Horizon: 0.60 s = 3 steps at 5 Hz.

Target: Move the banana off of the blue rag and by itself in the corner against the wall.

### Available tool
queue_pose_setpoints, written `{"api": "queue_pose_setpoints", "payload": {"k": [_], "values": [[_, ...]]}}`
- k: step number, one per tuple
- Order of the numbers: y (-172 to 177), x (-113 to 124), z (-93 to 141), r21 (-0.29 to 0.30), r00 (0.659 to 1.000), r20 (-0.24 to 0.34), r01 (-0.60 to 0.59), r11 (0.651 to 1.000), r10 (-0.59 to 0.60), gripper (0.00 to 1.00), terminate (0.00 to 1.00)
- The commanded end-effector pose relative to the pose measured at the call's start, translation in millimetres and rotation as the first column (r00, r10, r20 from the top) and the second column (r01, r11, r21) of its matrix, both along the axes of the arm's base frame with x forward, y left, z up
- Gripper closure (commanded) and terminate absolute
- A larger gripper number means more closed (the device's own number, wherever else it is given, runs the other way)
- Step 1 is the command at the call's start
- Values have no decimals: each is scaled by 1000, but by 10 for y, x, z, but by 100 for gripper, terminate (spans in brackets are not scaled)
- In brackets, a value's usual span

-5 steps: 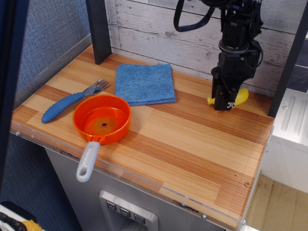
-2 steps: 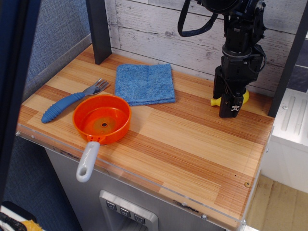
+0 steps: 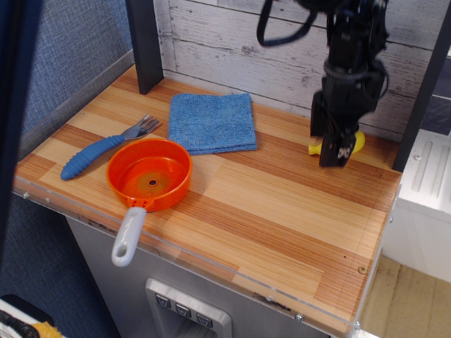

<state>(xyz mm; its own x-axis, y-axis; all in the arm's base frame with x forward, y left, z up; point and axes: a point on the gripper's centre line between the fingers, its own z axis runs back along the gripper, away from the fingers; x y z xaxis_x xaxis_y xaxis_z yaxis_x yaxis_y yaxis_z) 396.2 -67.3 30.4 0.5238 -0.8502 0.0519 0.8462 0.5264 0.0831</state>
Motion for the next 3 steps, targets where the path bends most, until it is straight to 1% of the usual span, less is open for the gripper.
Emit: {"api": "queue_pose_setpoints", "payload": {"k": [1, 2, 3], "values": [[255, -158, 752, -12, 986, 139, -91, 996, 92, 0, 0], [539, -291, 856, -4, 949, 144, -282, 959, 280, 0, 0], [864, -411, 977, -39, 850, 156, -503, 863, 503, 0, 0]]}}
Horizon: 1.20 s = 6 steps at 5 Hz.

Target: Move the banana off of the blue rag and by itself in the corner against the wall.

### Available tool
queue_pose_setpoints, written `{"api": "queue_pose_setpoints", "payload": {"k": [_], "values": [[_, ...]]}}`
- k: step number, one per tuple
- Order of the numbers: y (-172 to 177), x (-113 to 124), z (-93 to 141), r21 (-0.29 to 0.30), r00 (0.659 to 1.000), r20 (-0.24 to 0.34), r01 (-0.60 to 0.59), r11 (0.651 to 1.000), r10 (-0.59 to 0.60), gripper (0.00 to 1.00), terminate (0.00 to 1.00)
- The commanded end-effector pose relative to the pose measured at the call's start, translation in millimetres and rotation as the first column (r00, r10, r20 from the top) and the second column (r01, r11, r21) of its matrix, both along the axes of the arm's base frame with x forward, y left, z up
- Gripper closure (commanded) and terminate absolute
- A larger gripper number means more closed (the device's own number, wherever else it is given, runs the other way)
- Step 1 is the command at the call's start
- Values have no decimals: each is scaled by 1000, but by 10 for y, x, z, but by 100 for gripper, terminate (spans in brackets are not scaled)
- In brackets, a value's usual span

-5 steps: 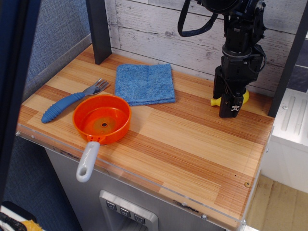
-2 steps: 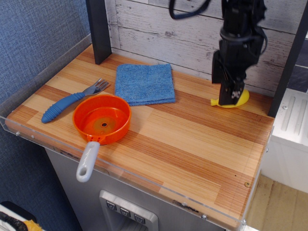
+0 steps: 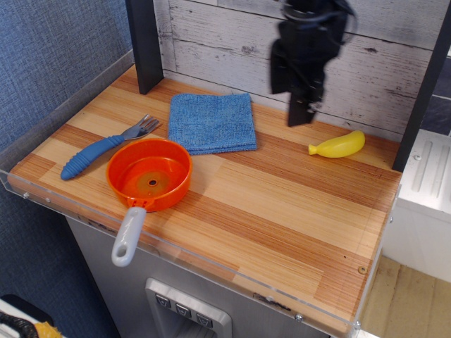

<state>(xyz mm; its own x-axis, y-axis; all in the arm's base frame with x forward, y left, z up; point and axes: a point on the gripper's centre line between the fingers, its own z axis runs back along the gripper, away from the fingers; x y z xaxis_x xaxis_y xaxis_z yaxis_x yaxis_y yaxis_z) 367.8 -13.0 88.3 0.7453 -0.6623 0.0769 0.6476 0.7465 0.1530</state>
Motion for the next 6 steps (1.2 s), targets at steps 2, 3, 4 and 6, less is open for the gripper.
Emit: {"api": "queue_pose_setpoints", "payload": {"k": [2, 3, 4, 6], "values": [[983, -210, 486, -105, 786, 99, -602, 791, 611, 0, 0], [1239, -195, 518, -107, 712, 109, -685, 720, 694, 0, 0], [1469, -191, 533, -119, 661, 102, -734, 668, 744, 0, 0], [1469, -191, 533, -119, 661, 102, -734, 668, 744, 0, 100]]}}
